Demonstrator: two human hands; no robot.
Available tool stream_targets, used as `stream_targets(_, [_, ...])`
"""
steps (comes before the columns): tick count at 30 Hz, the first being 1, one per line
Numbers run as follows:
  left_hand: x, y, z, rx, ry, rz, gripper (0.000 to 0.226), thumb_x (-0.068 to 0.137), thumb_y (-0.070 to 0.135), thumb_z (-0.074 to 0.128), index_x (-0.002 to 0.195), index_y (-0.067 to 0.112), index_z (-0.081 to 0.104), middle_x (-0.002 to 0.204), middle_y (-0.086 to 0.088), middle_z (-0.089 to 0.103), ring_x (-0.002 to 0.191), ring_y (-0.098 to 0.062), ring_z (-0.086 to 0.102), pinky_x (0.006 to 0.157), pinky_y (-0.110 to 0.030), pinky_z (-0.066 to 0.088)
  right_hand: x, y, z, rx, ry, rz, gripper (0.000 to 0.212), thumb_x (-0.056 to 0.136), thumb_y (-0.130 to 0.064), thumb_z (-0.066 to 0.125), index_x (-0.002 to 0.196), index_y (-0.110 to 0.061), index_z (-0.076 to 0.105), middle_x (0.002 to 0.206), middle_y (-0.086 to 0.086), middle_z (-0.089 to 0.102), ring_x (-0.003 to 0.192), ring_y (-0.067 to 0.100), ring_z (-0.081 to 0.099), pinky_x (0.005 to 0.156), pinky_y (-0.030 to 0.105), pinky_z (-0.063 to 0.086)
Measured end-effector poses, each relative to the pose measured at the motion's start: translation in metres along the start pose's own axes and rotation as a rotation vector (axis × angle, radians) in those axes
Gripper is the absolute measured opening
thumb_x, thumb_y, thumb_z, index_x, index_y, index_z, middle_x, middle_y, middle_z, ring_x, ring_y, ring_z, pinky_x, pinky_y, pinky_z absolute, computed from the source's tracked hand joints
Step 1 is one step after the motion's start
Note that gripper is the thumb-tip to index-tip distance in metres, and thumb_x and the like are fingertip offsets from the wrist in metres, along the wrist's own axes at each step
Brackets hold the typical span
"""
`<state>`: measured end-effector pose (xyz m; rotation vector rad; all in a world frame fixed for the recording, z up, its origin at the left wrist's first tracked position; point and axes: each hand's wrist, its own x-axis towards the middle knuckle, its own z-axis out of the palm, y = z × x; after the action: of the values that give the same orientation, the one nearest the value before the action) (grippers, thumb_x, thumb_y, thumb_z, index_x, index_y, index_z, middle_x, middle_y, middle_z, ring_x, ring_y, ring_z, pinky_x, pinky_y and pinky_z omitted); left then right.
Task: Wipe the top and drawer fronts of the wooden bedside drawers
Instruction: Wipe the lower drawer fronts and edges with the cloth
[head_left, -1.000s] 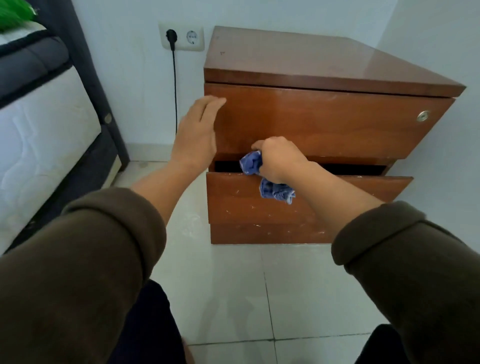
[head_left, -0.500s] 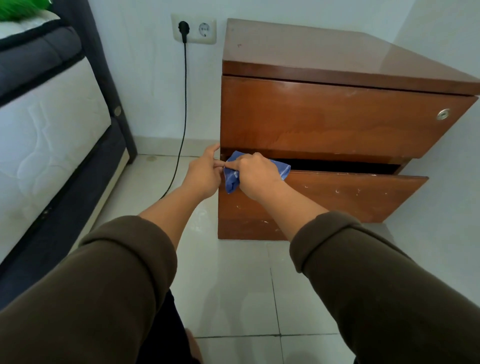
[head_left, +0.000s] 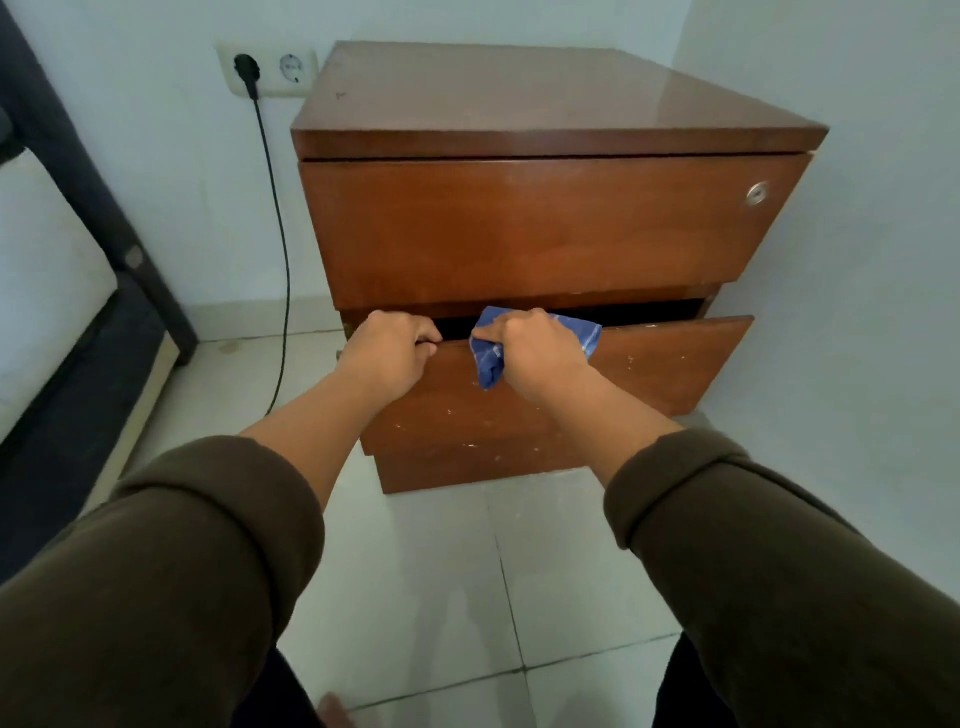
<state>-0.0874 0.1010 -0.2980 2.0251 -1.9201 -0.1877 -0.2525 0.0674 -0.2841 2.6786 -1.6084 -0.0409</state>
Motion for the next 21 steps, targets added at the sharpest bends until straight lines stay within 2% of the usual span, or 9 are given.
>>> stream_targets(3, [0.012, 0.033, 0.007, 0.013, -0.036, 0.055, 0.025, 0.097, 0.022, 0.052, 0.118, 0.022, 0.066, 0.118, -0.003, 0.067, 0.106, -0.024, 0.061, 0.092, -0.034, 0.050, -0.005, 0.037, 0.006, 0.024, -0.008, 0.058, 0.058, 0.094, 0.001, 0.041, 0.145, -0.028, 0.039, 0.138, 0.007, 0.048, 0.123, 0.031, 0.047, 0.083, 0.040, 0.047])
stream_targets(7, [0.029, 0.082, 0.022, 0.022, -0.069, 0.128, 0.027, 0.098, 0.020, 0.050, 0.121, 0.021, 0.065, 0.117, -0.006, 0.067, 0.100, -0.026, 0.063, 0.084, -0.033, 0.053, -0.012, 0.084, 0.012, 0.079, -0.034, 0.153, 0.057, 0.097, -0.003, 0.038, 0.148, -0.028, 0.033, 0.152, 0.007, 0.033, 0.134, 0.030, 0.039, 0.099, 0.042, 0.045])
stream_targets(11, [0.044, 0.128, 0.037, 0.058, -0.112, 0.175, 0.030, 0.100, 0.018, 0.047, 0.126, 0.021, 0.062, 0.116, -0.011, 0.066, 0.093, -0.031, 0.064, 0.075, -0.032, 0.051, -0.011, 0.136, 0.013, 0.136, -0.086, 0.273, 0.051, 0.095, -0.009, 0.043, 0.143, -0.027, 0.042, 0.141, 0.009, 0.046, 0.125, 0.030, 0.049, 0.100, 0.042, 0.046])
stream_targets(13, [0.050, 0.148, 0.044, 0.083, -0.118, 0.195, 0.030, 0.100, 0.016, 0.046, 0.126, 0.021, 0.062, 0.116, -0.012, 0.066, 0.095, -0.032, 0.064, 0.077, -0.035, 0.052, -0.014, 0.158, 0.011, 0.140, -0.096, 0.330, 0.044, 0.092, -0.009, 0.047, 0.134, -0.021, 0.051, 0.135, 0.007, 0.051, 0.121, 0.029, 0.051, 0.099, 0.040, 0.047])
stream_targets(16, [0.057, 0.167, 0.055, 0.108, -0.095, 0.183, 0.032, 0.099, 0.008, 0.048, 0.125, 0.019, 0.063, 0.115, -0.008, 0.067, 0.099, -0.028, 0.063, 0.083, -0.036, 0.054, -0.023, 0.188, 0.013, 0.083, -0.022, 0.368, 0.033, 0.090, -0.004, 0.047, 0.121, -0.011, 0.056, 0.132, 0.006, 0.053, 0.123, 0.025, 0.050, 0.092, 0.035, 0.047])
stream_targets(19, [0.064, 0.170, 0.061, 0.078, -0.080, 0.137, 0.034, 0.096, 0.000, 0.049, 0.121, 0.018, 0.065, 0.108, -0.005, 0.069, 0.085, -0.021, 0.060, 0.080, -0.032, 0.053, -0.029, 0.215, 0.020, 0.073, 0.033, 0.392, 0.046, 0.094, -0.005, 0.047, 0.137, -0.019, 0.047, 0.140, 0.008, 0.048, 0.128, 0.025, 0.046, 0.100, 0.038, 0.045])
stream_targets(21, [0.066, 0.168, 0.061, 0.065, -0.067, 0.128, 0.034, 0.096, 0.000, 0.050, 0.119, 0.019, 0.066, 0.104, -0.002, 0.071, 0.089, -0.019, 0.062, 0.082, -0.031, 0.053, -0.032, 0.229, 0.023, 0.087, 0.035, 0.422, 0.052, 0.095, -0.008, 0.047, 0.143, -0.024, 0.039, 0.146, 0.009, 0.042, 0.135, 0.026, 0.039, 0.105, 0.040, 0.041])
